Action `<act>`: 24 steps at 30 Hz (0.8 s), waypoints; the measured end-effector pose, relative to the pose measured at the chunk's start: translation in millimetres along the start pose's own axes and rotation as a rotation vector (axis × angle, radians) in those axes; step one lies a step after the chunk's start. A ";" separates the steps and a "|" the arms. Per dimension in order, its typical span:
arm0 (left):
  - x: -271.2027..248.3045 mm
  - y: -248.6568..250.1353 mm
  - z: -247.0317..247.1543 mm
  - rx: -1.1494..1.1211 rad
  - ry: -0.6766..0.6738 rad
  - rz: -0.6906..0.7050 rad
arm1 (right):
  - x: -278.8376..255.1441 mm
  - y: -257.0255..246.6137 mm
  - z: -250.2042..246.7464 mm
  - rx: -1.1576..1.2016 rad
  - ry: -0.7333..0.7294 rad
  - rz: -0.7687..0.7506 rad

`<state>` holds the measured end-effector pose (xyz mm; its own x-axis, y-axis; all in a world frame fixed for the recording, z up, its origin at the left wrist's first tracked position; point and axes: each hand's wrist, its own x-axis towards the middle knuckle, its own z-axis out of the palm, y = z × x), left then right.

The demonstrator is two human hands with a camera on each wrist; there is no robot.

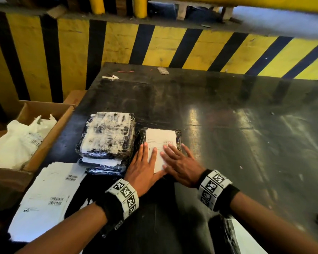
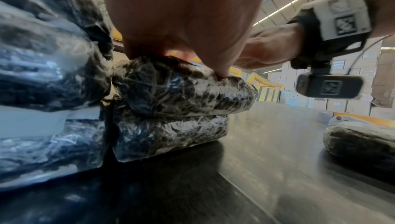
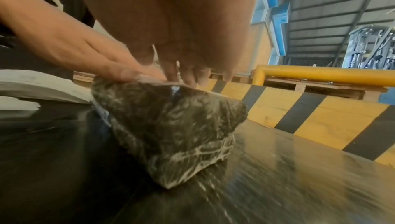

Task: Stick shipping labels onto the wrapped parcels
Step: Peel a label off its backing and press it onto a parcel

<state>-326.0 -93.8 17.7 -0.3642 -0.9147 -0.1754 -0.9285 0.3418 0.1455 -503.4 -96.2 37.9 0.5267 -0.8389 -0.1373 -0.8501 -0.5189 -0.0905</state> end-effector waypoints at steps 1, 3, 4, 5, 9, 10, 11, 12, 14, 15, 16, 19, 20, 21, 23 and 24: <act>-0.3 0.4 0.7 0.005 0.007 -0.007 | -8.4 0.5 4.5 0.014 0.007 0.001; -1.7 2.1 1.3 0.010 0.013 -0.020 | -27.5 5.1 11.1 0.019 0.028 0.023; -2.1 3.0 -0.7 0.007 0.007 -0.025 | -33.7 8.3 11.5 0.015 0.037 0.036; -2.8 3.4 -1.8 0.003 -0.001 -0.028 | -37.8 10.0 10.4 0.009 0.038 0.050; 0.6 2.4 -1.7 0.032 0.004 -0.020 | -23.7 -5.1 9.2 -0.048 0.090 0.086; 0.4 2.2 -1.1 0.043 -0.003 -0.008 | -21.1 -12.5 11.6 -0.051 0.093 0.090; -0.3 0.7 -0.2 0.054 -0.006 0.004 | -20.3 -18.2 15.4 -0.056 0.080 0.088; -1.2 -1.3 0.1 0.064 -0.013 0.018 | -23.0 -20.7 20.0 -0.072 0.076 0.087; -3.9 -6.4 0.0 0.064 -0.012 0.047 | -37.9 -18.6 27.9 -0.099 0.074 0.099; -5.5 -7.3 -1.2 0.072 -0.010 0.058 | -47.4 -14.7 29.9 -0.104 0.073 0.101; -6.0 -7.5 -2.5 0.083 -0.009 0.064 | -55.8 -10.0 31.9 -0.112 0.090 0.100; -6.0 -4.7 -7.0 0.071 -0.012 0.050 | -62.9 -6.9 32.4 -0.178 0.138 0.127; -5.2 -4.3 -7.5 0.079 -0.015 0.046 | -60.3 -9.9 33.3 -0.198 0.147 0.141; -4.6 -4.7 -7.1 0.085 -0.016 0.045 | -56.7 -14.5 35.2 -0.204 0.153 0.147; -4.9 -4.1 -6.8 0.083 -0.021 0.048 | -54.4 -22.9 40.1 -0.203 0.155 0.130; -5.4 -3.9 -7.5 0.086 -0.029 0.047 | -55.7 -24.8 42.9 -0.213 0.154 0.109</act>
<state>-319.8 -91.7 25.4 -0.4079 -0.8911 -0.1989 -0.9128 0.4023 0.0698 -511.4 -29.6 5.5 0.4392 -0.8982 0.0179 -0.8920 -0.4336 0.1279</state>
